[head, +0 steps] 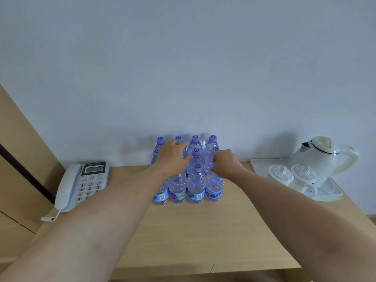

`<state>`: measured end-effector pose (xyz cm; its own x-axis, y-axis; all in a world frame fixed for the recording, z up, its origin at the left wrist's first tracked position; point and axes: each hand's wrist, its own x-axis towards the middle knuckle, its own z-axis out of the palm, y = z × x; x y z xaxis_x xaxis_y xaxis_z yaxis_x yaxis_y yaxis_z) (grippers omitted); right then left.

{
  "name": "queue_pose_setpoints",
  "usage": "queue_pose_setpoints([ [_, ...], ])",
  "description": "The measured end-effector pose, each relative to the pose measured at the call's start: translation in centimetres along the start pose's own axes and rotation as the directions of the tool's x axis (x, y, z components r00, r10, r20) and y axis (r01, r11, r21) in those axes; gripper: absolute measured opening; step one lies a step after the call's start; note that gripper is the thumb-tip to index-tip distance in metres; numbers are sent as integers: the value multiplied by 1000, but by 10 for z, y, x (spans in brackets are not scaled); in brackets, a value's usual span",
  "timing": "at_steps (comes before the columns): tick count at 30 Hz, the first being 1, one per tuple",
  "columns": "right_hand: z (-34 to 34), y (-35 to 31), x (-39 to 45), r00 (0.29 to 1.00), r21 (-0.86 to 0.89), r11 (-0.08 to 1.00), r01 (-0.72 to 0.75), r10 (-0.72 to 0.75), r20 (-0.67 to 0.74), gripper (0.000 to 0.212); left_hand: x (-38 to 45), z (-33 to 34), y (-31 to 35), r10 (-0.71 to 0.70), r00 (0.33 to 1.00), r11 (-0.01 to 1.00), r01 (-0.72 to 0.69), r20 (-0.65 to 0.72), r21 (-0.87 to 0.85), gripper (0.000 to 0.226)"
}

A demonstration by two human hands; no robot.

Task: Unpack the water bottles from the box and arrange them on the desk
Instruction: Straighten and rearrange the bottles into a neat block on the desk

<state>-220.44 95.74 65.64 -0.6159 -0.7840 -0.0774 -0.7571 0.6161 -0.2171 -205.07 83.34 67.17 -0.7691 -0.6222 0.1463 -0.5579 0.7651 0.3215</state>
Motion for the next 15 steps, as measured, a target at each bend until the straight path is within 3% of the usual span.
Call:
queue_pose_setpoints([
  [5,-7,-4,-5,999,-78,996,36,-35,12,13,-1,-2,-1,3,1000,1000,-3,2,-2,38],
  [7,-9,-12,-7,991,-125,986,112,-120,-59,26,-1,-2,-2,8,1000,1000,-8,2,-2,39],
  [10,-9,-35,-11,954,-168,958,232,-258,-153,22,-2,-2,-5,-4,1000,1000,4,4,9,40],
  [15,5,-51,-13,979,-207,957,201,-201,20,37,-6,-2,-16,-26,1000,999,26,6,29,36],
])
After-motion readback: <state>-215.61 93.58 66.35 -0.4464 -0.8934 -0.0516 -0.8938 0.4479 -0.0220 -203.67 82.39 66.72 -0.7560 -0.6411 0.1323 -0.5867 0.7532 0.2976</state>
